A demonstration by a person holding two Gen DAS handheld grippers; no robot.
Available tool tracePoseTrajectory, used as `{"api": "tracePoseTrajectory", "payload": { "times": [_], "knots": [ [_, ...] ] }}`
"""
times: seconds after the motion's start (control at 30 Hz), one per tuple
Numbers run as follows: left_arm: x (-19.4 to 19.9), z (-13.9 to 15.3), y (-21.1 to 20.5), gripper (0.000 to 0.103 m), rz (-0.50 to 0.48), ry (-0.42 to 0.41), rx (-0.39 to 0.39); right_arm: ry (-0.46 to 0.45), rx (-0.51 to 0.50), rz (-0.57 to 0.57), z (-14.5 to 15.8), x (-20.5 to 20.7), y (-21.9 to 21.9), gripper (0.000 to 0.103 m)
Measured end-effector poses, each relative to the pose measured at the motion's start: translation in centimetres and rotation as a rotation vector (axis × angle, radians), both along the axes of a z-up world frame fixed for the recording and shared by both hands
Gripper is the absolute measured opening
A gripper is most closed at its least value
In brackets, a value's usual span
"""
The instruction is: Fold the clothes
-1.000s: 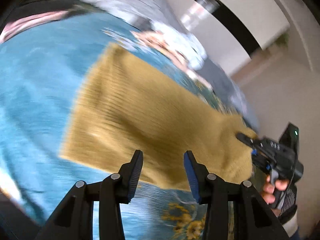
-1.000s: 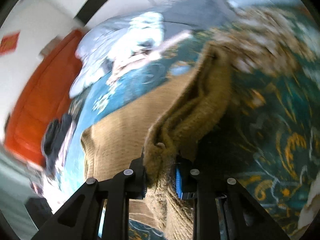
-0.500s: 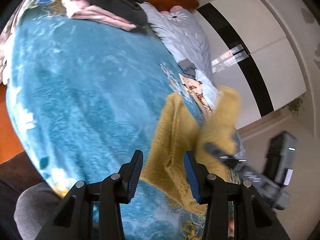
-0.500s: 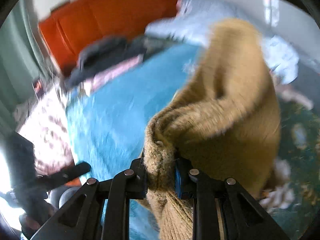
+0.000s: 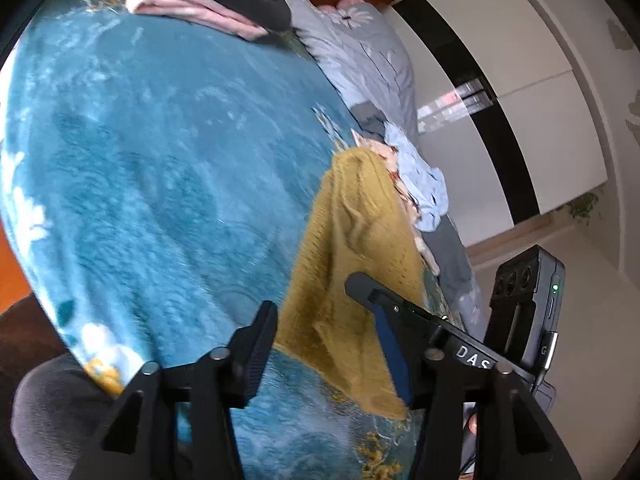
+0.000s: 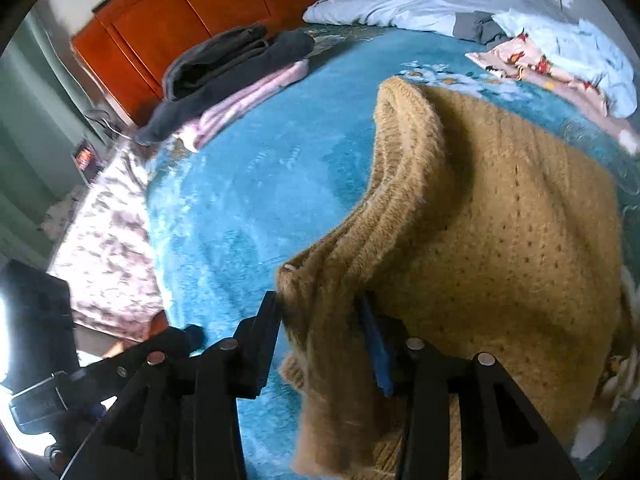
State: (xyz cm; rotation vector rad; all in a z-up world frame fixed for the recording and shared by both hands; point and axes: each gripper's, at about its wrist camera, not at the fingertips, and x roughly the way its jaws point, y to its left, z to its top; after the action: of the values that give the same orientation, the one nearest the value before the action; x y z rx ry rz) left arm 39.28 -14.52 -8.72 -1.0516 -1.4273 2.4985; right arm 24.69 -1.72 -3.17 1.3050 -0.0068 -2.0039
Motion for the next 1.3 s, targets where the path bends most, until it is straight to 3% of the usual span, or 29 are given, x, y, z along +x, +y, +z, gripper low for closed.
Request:
{"api": "tracePoseTrajectory", "payload": {
  "times": [0.1, 0.17, 0.23, 0.37, 0.4, 0.53, 0.63, 0.83, 0.9, 0.97, 1.03, 1.1, 1.17, 1.3],
  "knots": [
    [-1.0, 0.3, 1.3, 0.06, -0.047, -0.02, -0.022, 0.002, -0.099, -0.066, 1.0, -0.2, 2.6, 0.043],
    [-1.9, 0.7, 2.4, 0.06, -0.087, -0.017, -0.016, 0.017, -0.14, -0.137, 1.8, -0.6, 5.4, 0.048],
    [-2.7, 1.1, 3.6, 0.06, -0.123, -0.015, -0.02, 0.018, -0.146, -0.2, 1.9, -0.9, 8.0, 0.051],
    [-4.6, 1.3, 5.6, 0.058, -0.18, -0.092, -0.119, 0.005, -0.127, -0.283, 1.4, -0.7, 12.0, 0.051],
    [-4.9, 1.2, 6.1, 0.055, -0.189, -0.101, -0.127, -0.004, -0.124, -0.297, 1.1, -0.6, 12.7, 0.051],
    [-5.9, 0.8, 7.4, 0.02, -0.21, -0.154, -0.183, -0.026, -0.118, -0.338, 0.1, -0.2, 14.7, 0.051],
    [-5.8, 1.4, 7.6, 0.014, -0.216, -0.12, -0.215, -0.042, -0.124, -0.367, -0.5, -0.3, 15.6, 0.051],
    [-3.7, 5.5, 5.1, 0.012, -0.168, 0.039, -0.239, -0.034, -0.141, -0.391, -0.3, -0.5, 17.0, 0.051],
    [-3.1, 4.2, 4.5, 0.012, -0.152, -0.01, -0.242, -0.036, -0.13, -0.395, -0.5, -0.5, 17.3, 0.051],
    [-3.2, 0.9, 3.8, 0.012, -0.139, -0.126, -0.194, -0.051, -0.127, -0.396, -1.0, -0.3, 17.7, 0.051],
    [-3.2, -1.3, 3.5, 0.012, -0.134, -0.186, -0.139, -0.071, -0.129, -0.393, -1.7, -0.1, 18.0, 0.051],
    [-3.2, -1.4, 3.4, 0.012, -0.132, -0.182, -0.135, -0.094, -0.145, -0.384, -2.3, 0.2, 18.1, 0.052],
    [-3.1, -1.5, 3.3, 0.013, -0.13, -0.178, -0.131, -0.115, -0.178, -0.377, -2.7, 0.6, 18.3, 0.059],
    [-3.0, -1.6, 3.1, 0.016, -0.126, -0.17, -0.123, -0.208, -0.269, -0.379, -4.2, 0.9, 18.8, 0.059]
  ]
}}
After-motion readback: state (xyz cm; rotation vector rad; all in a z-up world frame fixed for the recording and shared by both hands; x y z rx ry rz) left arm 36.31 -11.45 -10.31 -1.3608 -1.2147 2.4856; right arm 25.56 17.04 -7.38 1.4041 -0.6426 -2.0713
